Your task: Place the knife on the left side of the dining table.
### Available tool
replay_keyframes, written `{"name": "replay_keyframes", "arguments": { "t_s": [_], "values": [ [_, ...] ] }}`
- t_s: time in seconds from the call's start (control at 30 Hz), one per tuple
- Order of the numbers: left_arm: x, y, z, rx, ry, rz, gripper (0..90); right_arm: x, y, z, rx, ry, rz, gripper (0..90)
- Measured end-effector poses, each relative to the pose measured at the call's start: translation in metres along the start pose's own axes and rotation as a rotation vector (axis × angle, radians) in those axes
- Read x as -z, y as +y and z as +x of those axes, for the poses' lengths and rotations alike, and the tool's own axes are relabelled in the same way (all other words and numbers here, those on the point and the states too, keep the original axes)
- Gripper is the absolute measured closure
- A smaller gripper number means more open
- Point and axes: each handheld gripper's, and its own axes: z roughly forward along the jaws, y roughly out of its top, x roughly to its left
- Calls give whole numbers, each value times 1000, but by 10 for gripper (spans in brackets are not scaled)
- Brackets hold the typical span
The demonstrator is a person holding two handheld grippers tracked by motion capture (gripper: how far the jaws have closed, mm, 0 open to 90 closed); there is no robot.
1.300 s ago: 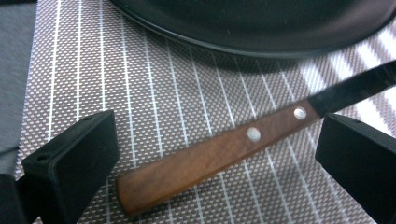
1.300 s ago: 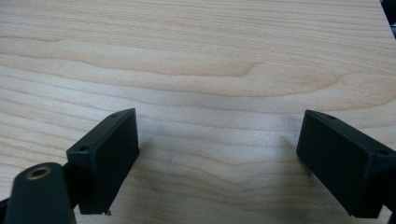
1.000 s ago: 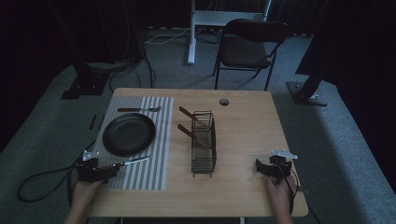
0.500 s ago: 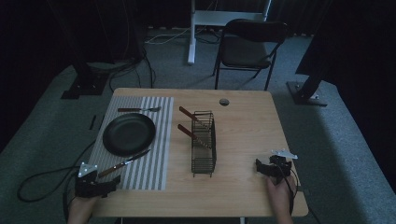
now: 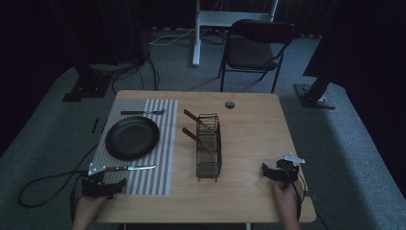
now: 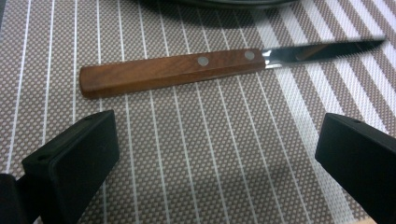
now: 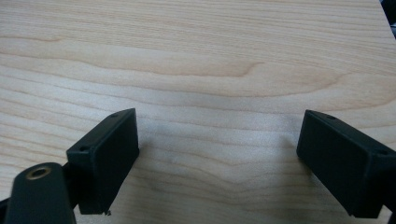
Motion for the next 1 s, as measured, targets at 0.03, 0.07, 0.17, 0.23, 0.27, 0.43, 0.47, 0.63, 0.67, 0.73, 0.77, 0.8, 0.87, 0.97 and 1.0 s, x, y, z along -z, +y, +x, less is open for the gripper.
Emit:
{"name": "replay_keyframes", "arguments": {
  "t_s": [0.03,0.07,0.17,0.23,0.27,0.43,0.47,0.63,0.67,0.73,0.77,0.8,0.87,0.97,1.0],
  "values": [
    [0,-1,-1,-3,-3,-5,4,0,0,0,0,0,0,119],
    [0,-1,-2,-9,-10,-8,4,0,0,0,0,0,0,119],
    [1,-2,-4,-17,-15,-11,4,0,0,0,0,0,0,119],
    [2,-2,-5,-7,-20,-18,4,0,0,0,0,0,0,119],
    [2,-3,-6,-8,-24,-25,4,0,0,0,0,0,0,119],
    [-1,-4,-13,-29,-38,-17,4,0,0,0,0,0,0,119],
    [-1,-3,-14,-30,-38,-20,4,0,0,0,0,0,0,119],
    [0,-4,-20,-34,-55,-36,4,0,0,0,0,0,0,119],
    [0,-5,-22,-34,-60,-36,4,0,0,0,0,0,0,119],
    [0,-6,-24,-41,-57,-35,4,0,0,0,0,0,0,119],
    [0,-8,-28,-63,-49,-37,4,0,0,0,0,0,0,119],
    [-1,-8,-29,-73,-39,-35,4,0,0,0,0,0,0,119],
    [0,-8,-29,-79,-26,-44,4,0,0,0,0,0,0,119],
    [1,-11,-26,-66,0,-59,4,0,0,0,0,0,0,119],
    [2,-11,-25,-66,18,-63,4,0,0,0,0,0,0,119]
  ]
}}
